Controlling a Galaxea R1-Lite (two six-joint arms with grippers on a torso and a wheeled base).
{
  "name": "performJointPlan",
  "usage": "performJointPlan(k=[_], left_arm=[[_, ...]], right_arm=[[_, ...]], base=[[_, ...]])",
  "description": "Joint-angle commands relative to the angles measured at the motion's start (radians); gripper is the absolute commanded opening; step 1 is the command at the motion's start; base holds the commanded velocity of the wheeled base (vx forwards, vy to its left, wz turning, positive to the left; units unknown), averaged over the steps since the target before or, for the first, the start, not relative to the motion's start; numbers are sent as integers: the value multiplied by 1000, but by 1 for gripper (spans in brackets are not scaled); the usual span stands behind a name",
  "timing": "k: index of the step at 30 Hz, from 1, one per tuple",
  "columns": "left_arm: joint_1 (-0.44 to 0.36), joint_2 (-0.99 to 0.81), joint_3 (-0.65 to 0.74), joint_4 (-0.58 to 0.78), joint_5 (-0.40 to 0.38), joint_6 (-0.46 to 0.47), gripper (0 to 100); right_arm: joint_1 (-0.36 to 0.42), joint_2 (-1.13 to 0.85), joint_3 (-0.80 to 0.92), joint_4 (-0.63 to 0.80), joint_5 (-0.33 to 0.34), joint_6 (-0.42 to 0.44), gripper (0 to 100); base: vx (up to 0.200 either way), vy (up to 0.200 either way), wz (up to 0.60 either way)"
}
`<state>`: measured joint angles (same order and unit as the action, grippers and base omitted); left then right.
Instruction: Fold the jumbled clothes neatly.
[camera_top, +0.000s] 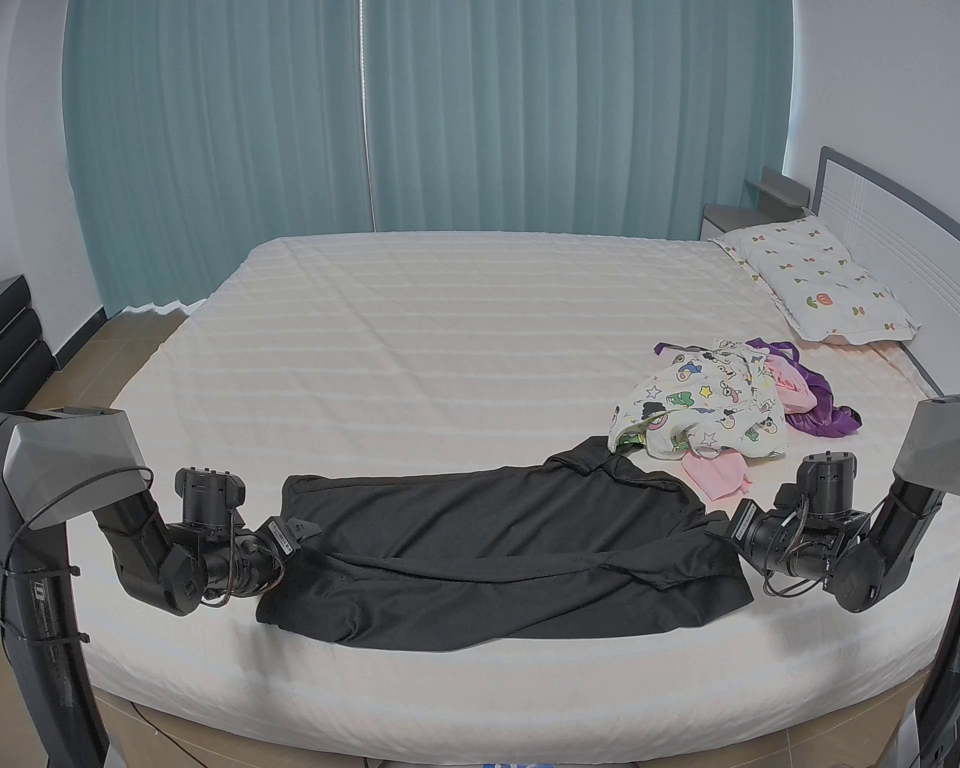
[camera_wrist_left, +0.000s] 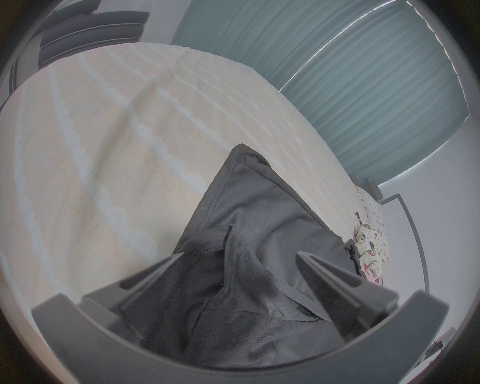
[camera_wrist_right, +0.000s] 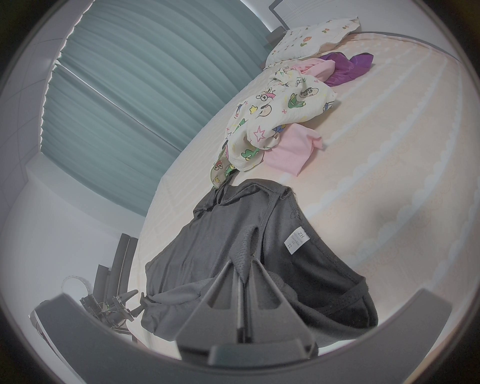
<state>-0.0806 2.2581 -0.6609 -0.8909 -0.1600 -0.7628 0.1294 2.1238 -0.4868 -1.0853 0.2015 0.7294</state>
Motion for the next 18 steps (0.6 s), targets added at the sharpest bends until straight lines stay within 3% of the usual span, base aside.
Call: performJointPlan(k=[1, 5, 7, 8, 11, 18], left_arm=[[9, -8, -3, 0, -30, 0, 100], [32, -49, -5, 0, -151, 10, 100], [38, -57, -6, 3, -213, 60, 100], [38, -57, -6, 3, -213, 60, 100], [39, -34, -11, 9, -220, 211, 100], [38, 0, -17, 7, -227, 267, 100]], right_arm=[[-1, 25, -1, -8, 1, 1, 0], [3, 24, -1, -8, 1, 1, 0], [4, 22, 1, -8, 1, 1, 0], [4, 22, 1, -8, 1, 1, 0], [4, 19, 1, -8, 1, 1, 0], [4, 24, 1, -8, 1, 1, 0]], base=[[0, 0, 0], [0, 0, 0], [0, 0, 0], [0, 0, 0], [0, 0, 0], [0, 0, 0]])
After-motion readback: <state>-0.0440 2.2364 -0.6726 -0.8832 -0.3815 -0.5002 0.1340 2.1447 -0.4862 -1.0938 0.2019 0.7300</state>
